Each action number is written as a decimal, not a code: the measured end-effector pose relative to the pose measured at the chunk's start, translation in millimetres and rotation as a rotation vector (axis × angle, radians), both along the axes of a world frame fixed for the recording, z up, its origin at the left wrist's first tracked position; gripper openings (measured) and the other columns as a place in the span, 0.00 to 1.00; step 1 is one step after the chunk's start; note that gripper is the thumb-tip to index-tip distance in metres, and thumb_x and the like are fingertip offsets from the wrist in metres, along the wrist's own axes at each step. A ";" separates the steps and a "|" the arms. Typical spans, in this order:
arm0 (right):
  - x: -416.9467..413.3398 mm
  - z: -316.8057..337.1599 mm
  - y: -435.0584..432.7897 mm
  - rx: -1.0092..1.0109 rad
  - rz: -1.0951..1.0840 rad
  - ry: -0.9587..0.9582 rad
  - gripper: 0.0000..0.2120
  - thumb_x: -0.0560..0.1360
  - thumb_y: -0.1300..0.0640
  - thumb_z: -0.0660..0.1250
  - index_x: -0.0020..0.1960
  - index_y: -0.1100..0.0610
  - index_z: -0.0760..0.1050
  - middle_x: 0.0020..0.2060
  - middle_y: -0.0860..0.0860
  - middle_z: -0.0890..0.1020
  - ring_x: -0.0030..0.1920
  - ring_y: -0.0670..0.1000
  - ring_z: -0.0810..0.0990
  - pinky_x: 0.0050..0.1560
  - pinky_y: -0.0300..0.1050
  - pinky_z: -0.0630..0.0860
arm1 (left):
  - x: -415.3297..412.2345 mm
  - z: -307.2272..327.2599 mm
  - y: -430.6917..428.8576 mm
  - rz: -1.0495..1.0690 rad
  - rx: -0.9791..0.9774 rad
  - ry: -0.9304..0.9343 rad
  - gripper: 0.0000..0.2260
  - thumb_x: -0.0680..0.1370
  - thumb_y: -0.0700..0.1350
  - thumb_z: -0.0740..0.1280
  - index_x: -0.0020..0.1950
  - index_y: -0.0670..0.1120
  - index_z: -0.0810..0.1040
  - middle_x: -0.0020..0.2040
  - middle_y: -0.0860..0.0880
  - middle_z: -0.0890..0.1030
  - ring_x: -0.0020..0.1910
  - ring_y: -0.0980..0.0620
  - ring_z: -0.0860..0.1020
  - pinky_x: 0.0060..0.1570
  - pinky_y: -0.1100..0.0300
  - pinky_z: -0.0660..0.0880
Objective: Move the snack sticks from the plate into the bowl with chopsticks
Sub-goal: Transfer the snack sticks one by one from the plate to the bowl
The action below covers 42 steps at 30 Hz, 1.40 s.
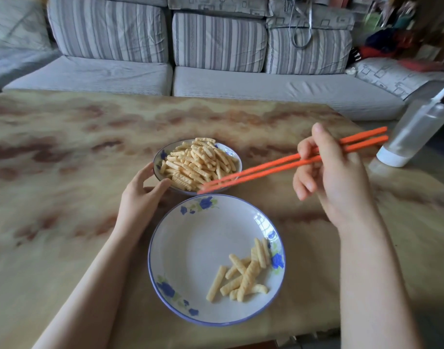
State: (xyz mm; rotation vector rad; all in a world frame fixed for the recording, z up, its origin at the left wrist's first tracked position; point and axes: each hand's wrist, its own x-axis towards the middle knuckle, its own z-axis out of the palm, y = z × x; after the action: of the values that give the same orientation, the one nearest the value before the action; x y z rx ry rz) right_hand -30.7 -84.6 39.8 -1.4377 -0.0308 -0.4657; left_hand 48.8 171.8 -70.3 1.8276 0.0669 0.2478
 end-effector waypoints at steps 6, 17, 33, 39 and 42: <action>-22.7 11.8 -11.0 -0.265 0.216 0.204 0.20 0.79 0.49 0.57 0.33 0.61 0.66 0.16 0.46 0.63 0.14 0.47 0.57 0.18 0.35 0.55 | 1.1 -1.5 0.1 0.001 -0.009 -0.001 0.21 0.77 0.45 0.70 0.70 0.51 0.74 0.44 0.62 0.81 0.34 0.68 0.80 0.45 0.65 0.76; -22.4 12.1 -5.4 -0.362 0.311 0.307 0.21 0.77 0.46 0.59 0.32 0.60 0.70 0.16 0.51 0.59 0.14 0.49 0.58 0.18 0.33 0.58 | 0.7 -1.5 0.9 -0.005 -0.012 0.001 0.21 0.78 0.45 0.70 0.71 0.51 0.74 0.60 0.53 0.82 0.43 0.52 0.84 0.50 0.57 0.78; 4.9 -0.6 4.1 0.200 -0.142 0.006 0.18 0.82 0.57 0.56 0.34 0.57 0.65 0.28 0.46 0.73 0.18 0.46 0.61 0.21 0.35 0.62 | -2.5 1.5 -1.0 0.008 -0.049 0.040 0.19 0.77 0.45 0.71 0.68 0.53 0.75 0.40 0.58 0.83 0.35 0.61 0.83 0.49 0.61 0.79; 16.6 -13.1 21.4 0.287 -0.379 -0.010 0.20 0.83 0.55 0.55 0.32 0.57 0.66 0.18 0.45 0.68 0.16 0.47 0.64 0.24 0.39 0.63 | -1.8 0.6 -0.9 0.007 -0.048 0.032 0.19 0.77 0.44 0.70 0.66 0.56 0.74 0.33 0.68 0.81 0.34 0.63 0.82 0.42 0.68 0.77; 23.0 -21.3 28.7 0.267 -0.409 0.003 0.21 0.83 0.54 0.55 0.32 0.58 0.67 0.16 0.49 0.65 0.17 0.50 0.65 0.22 0.37 0.64 | -1.9 0.7 -0.9 0.015 -0.055 0.034 0.19 0.77 0.45 0.71 0.67 0.55 0.75 0.35 0.62 0.83 0.36 0.57 0.83 0.46 0.61 0.78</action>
State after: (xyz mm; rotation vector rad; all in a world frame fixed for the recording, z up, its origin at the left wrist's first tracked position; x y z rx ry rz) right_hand -7.7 -55.8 18.5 -1.1799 0.3225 -0.7722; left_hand 47.0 170.9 -69.7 1.7776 0.1100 0.2239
